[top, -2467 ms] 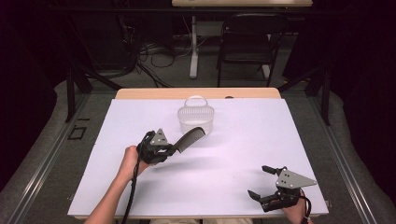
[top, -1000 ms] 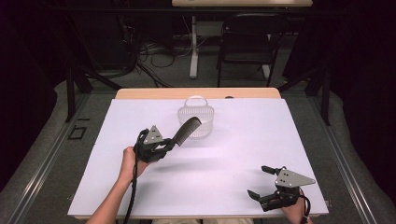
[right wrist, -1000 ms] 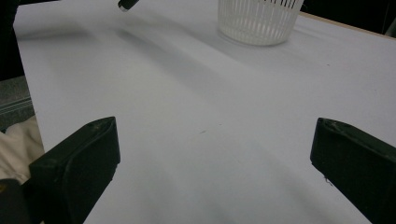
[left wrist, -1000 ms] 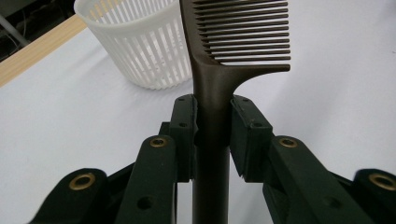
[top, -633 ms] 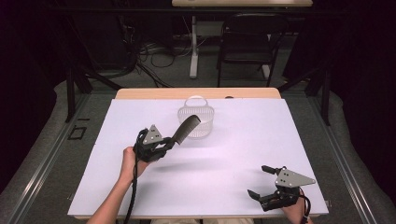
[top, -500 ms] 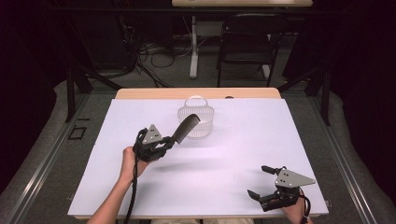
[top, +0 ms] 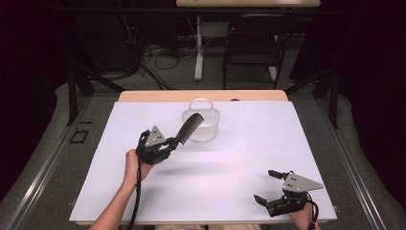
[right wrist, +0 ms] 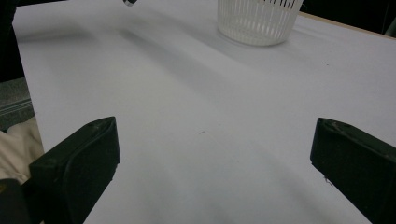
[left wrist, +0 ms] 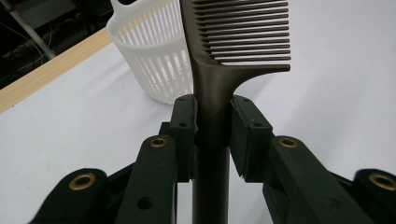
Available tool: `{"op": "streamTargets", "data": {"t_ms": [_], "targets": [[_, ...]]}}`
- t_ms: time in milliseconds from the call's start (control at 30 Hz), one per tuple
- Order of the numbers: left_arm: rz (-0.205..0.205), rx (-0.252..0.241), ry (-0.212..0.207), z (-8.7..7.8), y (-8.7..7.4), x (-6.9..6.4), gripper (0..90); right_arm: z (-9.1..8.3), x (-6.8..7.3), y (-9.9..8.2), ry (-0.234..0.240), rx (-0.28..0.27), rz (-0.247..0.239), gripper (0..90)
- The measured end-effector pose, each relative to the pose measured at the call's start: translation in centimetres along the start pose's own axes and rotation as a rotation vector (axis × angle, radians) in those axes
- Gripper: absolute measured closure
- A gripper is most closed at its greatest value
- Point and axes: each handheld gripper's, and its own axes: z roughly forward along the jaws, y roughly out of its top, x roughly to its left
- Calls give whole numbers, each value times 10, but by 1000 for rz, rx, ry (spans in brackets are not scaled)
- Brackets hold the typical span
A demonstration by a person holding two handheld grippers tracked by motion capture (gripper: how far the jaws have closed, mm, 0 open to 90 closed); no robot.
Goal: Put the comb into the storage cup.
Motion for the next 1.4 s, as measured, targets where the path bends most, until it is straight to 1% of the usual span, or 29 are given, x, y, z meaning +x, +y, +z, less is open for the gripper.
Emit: {"op": "streamTargets", "data": {"t_ms": [33, 500, 633, 800, 900, 1033, 1100, 1167, 1400], "targets": [[-4, -1, 2, 0, 1, 0, 722, 0, 0, 0, -1, 2, 1, 11], [-4, -18, 16, 1, 11, 0, 722, 0, 0, 0, -5, 2, 2, 11], [-11, -35, 20, 1, 15, 2, 722, 0, 0, -1, -3, 4, 6, 11], [-9, -37, 26, 2, 17, 2, 722, 1, 0, -1, -2, 6, 6, 11], [-15, -48, 32, 1, 18, 2, 722, 0, 0, 0, -2, 2, 0, 11], [-21, -47, 34, 0, 18, 4, 722, -1, 0, 0, -2, 0, 3, 11], [-35, -57, 32, 0, 20, 6, 722, -1, 1, 0, -1, 4, 5, 11], [-40, -66, 33, 0, 22, 7, 722, -1, 0, 0, -2, -1, 5, 11], [-41, -75, 36, 2, 29, 7, 722, -1, 0, 0, -1, -7, 4, 12]]}}
